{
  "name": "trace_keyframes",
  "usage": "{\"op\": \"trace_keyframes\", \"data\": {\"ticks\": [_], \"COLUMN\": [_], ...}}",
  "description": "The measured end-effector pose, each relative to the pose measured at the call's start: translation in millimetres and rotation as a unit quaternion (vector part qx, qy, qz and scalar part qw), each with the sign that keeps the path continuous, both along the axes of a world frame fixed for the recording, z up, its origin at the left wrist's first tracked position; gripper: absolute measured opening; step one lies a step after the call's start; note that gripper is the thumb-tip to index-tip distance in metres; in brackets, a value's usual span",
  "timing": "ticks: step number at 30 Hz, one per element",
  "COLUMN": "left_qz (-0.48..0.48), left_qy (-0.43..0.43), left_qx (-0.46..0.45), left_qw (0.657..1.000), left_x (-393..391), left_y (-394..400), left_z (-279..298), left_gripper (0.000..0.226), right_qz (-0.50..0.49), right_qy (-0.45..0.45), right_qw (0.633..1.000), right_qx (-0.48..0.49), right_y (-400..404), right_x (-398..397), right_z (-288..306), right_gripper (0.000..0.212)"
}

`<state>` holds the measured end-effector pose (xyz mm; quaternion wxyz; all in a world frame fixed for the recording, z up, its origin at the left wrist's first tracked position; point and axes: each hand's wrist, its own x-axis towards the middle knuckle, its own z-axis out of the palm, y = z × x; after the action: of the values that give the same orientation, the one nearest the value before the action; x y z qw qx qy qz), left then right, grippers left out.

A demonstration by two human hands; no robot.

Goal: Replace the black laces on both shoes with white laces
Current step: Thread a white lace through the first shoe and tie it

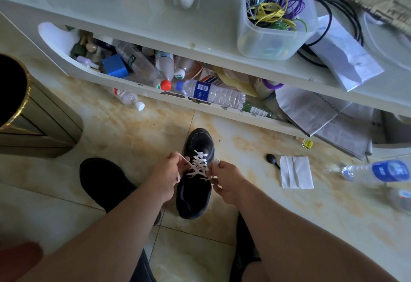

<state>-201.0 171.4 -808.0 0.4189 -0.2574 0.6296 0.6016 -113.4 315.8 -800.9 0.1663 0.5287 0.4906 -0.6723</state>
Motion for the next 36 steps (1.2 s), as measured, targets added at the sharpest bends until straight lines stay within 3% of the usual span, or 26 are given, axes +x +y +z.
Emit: {"op": "trace_keyframes", "data": {"ticks": [4, 6, 8, 9, 10, 11, 13, 14, 15, 17, 19, 21, 24, 25, 27, 29, 30, 32, 33, 35, 36], "left_qz": [0.076, 0.062, -0.055, -0.145, -0.223, -0.289, -0.382, -0.419, -0.451, -0.477, -0.47, -0.455, -0.337, -0.295, -0.253, -0.266, -0.308, -0.43, -0.483, -0.512, -0.484], "left_qy": [-0.021, -0.026, 0.044, 0.119, 0.207, 0.31, 0.494, 0.518, 0.507, 0.472, 0.455, 0.385, 0.231, 0.203, 0.19, 0.171, 0.162, 0.175, 0.215, 0.312, 0.337], "left_qx": [-0.001, -0.003, -0.046, -0.099, -0.156, -0.218, -0.296, -0.322, -0.341, -0.367, -0.361, -0.313, -0.16, -0.134, -0.103, -0.061, -0.043, -0.048, -0.084, -0.183, -0.217], "left_qw": [0.997, 0.998, 0.996, 0.977, 0.94, 0.879, 0.722, 0.673, 0.651, 0.644, 0.665, 0.739, 0.899, 0.924, 0.943, 0.947, 0.937, 0.884, 0.844, 0.779, 0.778], "left_x": [-10.6, -12.7, -13.0, -12.2, -10.9, -8.2, 1.1, 5.4, 9.2, 15.3, 13.6, 10.9, 4.8, 1.8, -4.4, -9.4, -9.4, -3.0, 1.6, 9.0, 11.8], "left_y": [-18.8, -22.5, -24.4, -26.9, -30.0, -31.4, -26.1, -22.6, -18.2, -12.1, -9.8, -11.5, -11.6, -10.6, -7.6, -7.9, -10.2, -14.9, -16.9, -17.9, -17.9], "left_z": [-1.3, 0.0, 2.1, 0.4, -3.0, -5.2, -6.5, -7.1, -7.4, -11.2, -11.1, -13.3, 5.3, 13.0, 19.2, 21.6, 19.8, 16.0, 10.5, -2.4, -6.8], "left_gripper": [0.03, 0.026, 0.028, 0.049, 0.066, 0.067, 0.041, 0.033, 0.03, 0.024, 0.022, 0.037, 0.051, 0.052, 0.04, 0.016, 0.022, 0.043, 0.042, 0.022, 0.01], "right_qz": [-0.006, -0.005, 0.017, 0.035, 0.055, 0.073, 0.098, 0.105, 0.107, 0.089, 0.103, 0.23, 0.418, 0.46, 0.507, 0.466, 0.41, 0.258, 0.171, 0.018, -0.04], "right_qy": [-0.011, 0.002, 0.021, 0.033, 0.046, 0.061, 0.092, 0.109, 0.125, 0.146, 0.153, 0.122, 0.056, 0.043, 0.035, 0.036, 0.037, 0.041, 0.045, 0.066, 0.074], "right_qw": [1.0, 1.0, 1.0, 0.999, 0.997, 0.995, 0.99, 0.988, 0.986, 0.985, 0.983, 0.956, 0.874, 0.846, 0.806, 0.834, 0.873, 0.95, 0.977, 0.998, 0.996], "right_qx": [0.002, -0.002, 0.003, 0.013, 0.026, 0.036, 0.048, 0.039, 0.018, -0.02, 0.016, 0.136, 0.24, 0.266, 0.304, 0.292, 0.261, 0.172, 0.118, 0.016, -0.014], "right_y": [2.8, 3.7, 6.0, 6.9, 6.9, 5.9, 1.1, -1.9, -4.9, -8.7, -7.2, -3.2, -3.2, -4.9, -7.3, -8.0, -7.4, -2.9, 0.0, 6.2, 10.6], "right_x": [3.1, -0.6, -8.3, -13.5, -19.6, -26.3, -39.1, -44.4, -49.1, -52.5, -45.7, -30.3, -7.3, -3.3, -0.6, -0.4, -1.1, -4.8, -8.2, -15.3, -17.3], "right_z": [-2.7, -0.7, 5.6, 11.5, 18.4, 25.8, 39.5, 44.5, 47.6, 49.4, 42.7, 33.6, 14.1, 7.3, -1.1, -0.5, 4.5, 9.8, 11.6, 17.9, 19.6], "right_gripper": [0.028, 0.026, 0.024, 0.024, 0.025, 0.026, 0.029, 0.029, 0.028, 0.022, 0.015, 0.016, 0.034, 0.039, 0.038, 0.032, 0.032, 0.038, 0.039, 0.038, 0.038]}}
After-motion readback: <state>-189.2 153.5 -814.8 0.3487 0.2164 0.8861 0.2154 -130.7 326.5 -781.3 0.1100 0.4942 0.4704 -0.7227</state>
